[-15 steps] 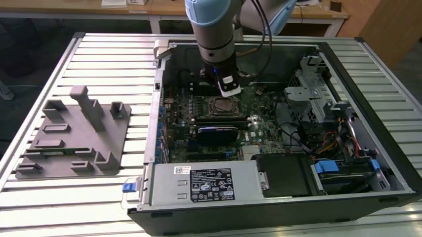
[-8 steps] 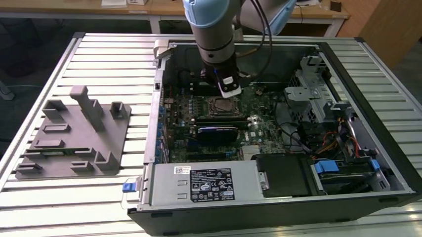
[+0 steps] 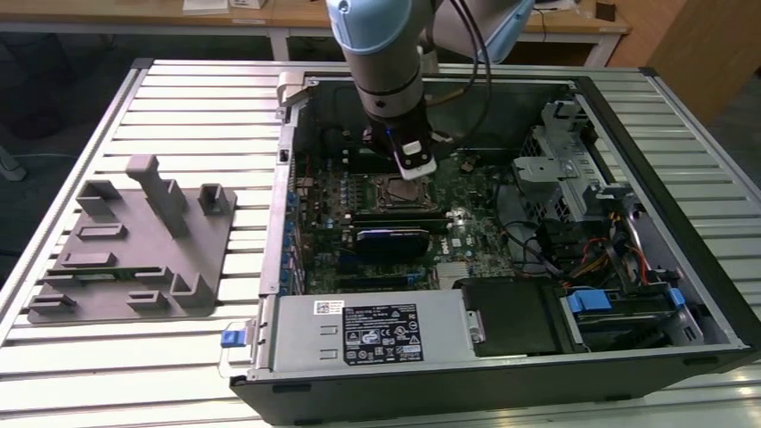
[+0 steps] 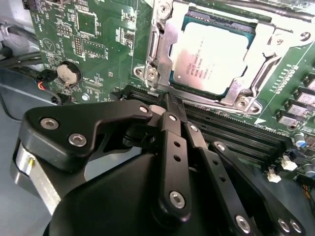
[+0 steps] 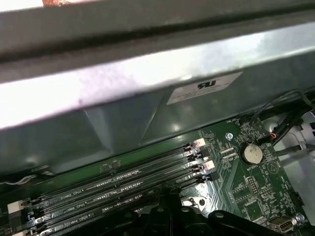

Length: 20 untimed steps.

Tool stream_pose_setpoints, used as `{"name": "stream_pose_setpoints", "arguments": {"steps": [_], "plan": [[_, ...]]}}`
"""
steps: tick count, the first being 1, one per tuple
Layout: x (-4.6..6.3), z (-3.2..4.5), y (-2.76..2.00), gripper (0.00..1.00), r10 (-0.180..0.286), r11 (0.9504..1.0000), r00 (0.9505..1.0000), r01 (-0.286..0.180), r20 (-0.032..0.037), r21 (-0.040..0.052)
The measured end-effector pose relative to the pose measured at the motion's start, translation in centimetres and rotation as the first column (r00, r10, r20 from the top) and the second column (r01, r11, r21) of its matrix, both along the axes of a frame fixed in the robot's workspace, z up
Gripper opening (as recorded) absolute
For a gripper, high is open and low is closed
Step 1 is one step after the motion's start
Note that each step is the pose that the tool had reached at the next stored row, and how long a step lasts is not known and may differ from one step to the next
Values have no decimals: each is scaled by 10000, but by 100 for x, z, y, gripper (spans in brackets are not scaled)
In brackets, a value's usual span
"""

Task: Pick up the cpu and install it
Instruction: 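Install the first cpu locking lever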

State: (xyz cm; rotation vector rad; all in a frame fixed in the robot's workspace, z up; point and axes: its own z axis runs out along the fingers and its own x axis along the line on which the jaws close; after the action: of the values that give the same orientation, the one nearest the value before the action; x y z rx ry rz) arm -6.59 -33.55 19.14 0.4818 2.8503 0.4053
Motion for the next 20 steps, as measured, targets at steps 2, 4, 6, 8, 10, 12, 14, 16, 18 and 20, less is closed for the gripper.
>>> {"name": "stream_pose_setpoints", "arguments": {"steps": [2,4,6,8,10,12,14,16,18,20], "plan": [[0,-4,-7,11,0,10000,10000,0,47,0],[0,-6,-10,11,0,10000,10000,0,73,1],[0,-6,-10,11,1,10000,10000,-1,74,1],[0,2,-11,11,0,10000,10000,0,72,-1],[0,17,-10,11,1,10000,10000,-1,73,1],[0,36,-10,11,1,10000,10000,-1,73,0],[0,47,-10,11,0,10000,10000,0,74,2],[-2,46,-9,11,1,10000,10000,-1,76,4],[-12,47,-7,11,1,10000,10000,-1,75,7],[-34,48,-3,11,0,10000,10000,0,72,6]]}}
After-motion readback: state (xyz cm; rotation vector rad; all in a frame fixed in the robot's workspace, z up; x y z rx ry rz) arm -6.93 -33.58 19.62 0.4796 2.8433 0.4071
